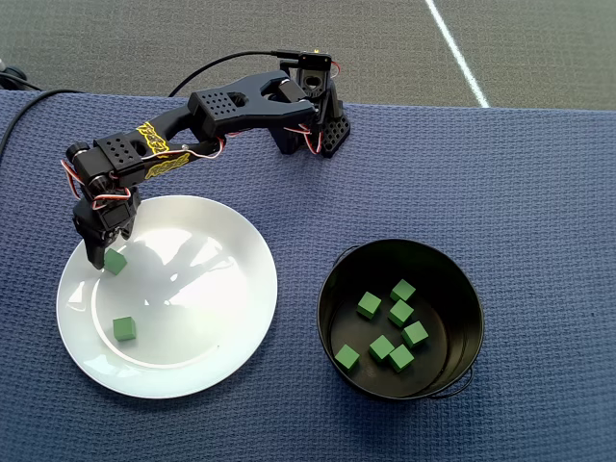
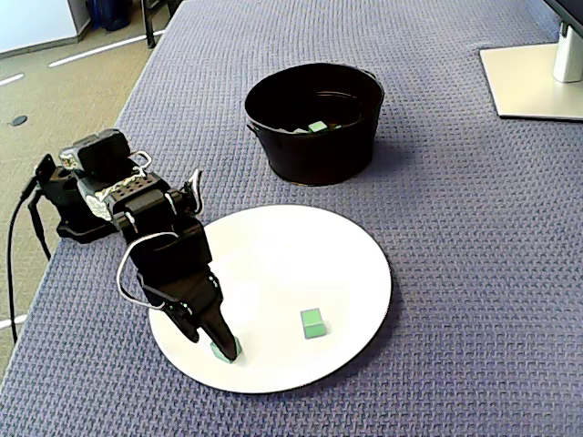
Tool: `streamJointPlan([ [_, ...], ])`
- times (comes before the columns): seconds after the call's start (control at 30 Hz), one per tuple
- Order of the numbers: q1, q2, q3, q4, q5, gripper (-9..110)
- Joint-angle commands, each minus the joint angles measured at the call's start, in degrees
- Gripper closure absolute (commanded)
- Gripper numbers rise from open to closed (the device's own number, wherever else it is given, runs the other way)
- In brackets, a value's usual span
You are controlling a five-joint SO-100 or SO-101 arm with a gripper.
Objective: Pick up the items on the white plate and put them in the black container.
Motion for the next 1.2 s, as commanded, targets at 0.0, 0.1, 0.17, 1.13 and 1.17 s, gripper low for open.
streamJointPlan([
  [0.0,-0.88,0.62,-2.55,-0.26,-0.44,83],
  [0.1,-1.05,0.44,-2.29,-0.44,-0.18,85],
  [0.17,-1.05,0.35,-2.11,-1.05,0.53,89],
  [1.13,-60.82,62.67,26.1,-17.4,7.03,102],
  [1.17,-62.93,61.61,29.27,-19.51,6.06,102],
])
